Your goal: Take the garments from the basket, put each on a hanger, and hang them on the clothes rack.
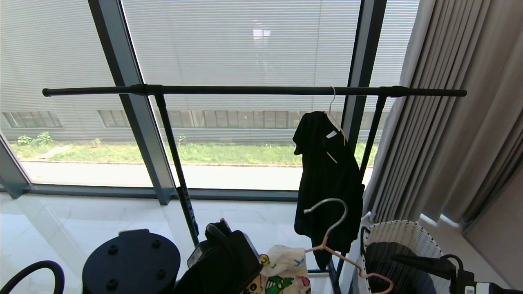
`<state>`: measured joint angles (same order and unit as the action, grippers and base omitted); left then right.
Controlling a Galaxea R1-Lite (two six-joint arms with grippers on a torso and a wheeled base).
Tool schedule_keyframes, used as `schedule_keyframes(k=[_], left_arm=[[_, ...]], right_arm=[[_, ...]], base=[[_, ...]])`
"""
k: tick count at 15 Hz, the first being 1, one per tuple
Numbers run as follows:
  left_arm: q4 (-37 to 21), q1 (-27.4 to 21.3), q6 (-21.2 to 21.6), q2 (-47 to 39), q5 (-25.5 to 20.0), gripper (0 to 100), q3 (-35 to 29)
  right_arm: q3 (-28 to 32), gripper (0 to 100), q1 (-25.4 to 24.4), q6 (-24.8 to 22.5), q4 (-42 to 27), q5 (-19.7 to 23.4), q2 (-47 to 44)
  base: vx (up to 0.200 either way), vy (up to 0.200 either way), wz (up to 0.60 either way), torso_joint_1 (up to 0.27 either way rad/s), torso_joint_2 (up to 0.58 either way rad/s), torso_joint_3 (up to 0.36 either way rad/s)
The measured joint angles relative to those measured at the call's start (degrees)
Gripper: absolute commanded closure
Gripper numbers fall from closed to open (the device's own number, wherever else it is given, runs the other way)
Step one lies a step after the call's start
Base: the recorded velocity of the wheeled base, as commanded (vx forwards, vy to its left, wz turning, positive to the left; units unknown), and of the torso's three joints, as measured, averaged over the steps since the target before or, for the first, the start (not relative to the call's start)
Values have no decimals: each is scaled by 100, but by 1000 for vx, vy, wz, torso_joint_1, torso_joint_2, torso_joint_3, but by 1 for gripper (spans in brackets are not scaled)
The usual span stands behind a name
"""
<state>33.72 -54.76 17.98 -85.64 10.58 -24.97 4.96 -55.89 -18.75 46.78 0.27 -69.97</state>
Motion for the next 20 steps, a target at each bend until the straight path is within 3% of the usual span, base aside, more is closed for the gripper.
schedule_keyframes(k=[2, 5, 8, 10, 15, 20], left_arm=[[51, 247, -13, 33, 369, 100, 6], [961, 440, -26, 110, 479, 100, 2], [1440, 473, -28, 162, 828, 100, -9], [1456, 473, -17, 201, 839, 100, -22], [1458, 468, 0, 223, 839, 100, -207], [1462, 424, 2, 223, 837, 100, -311]], right_arm=[[-11, 0, 5, 94, -2, 2, -6], [35, 0, 13, 701, 2, 2, -113], [592, 0, 13, 2545, 5, -300, -522], [1196, 0, 11, 3243, 30, -829, -1053], [1931, 0, -6, 3513, 714, -1261, -2275], [2036, 0, -91, 3484, 747, -1269, -2729]], base=[[0, 0, 0, 0, 0, 0], [0, 0, 0, 0, 0, 0], [0, 0, 0, 0, 0, 0], [0, 0, 0, 0, 0, 0], [0, 0, 0, 0, 0, 0], [0, 0, 0, 0, 0, 0]])
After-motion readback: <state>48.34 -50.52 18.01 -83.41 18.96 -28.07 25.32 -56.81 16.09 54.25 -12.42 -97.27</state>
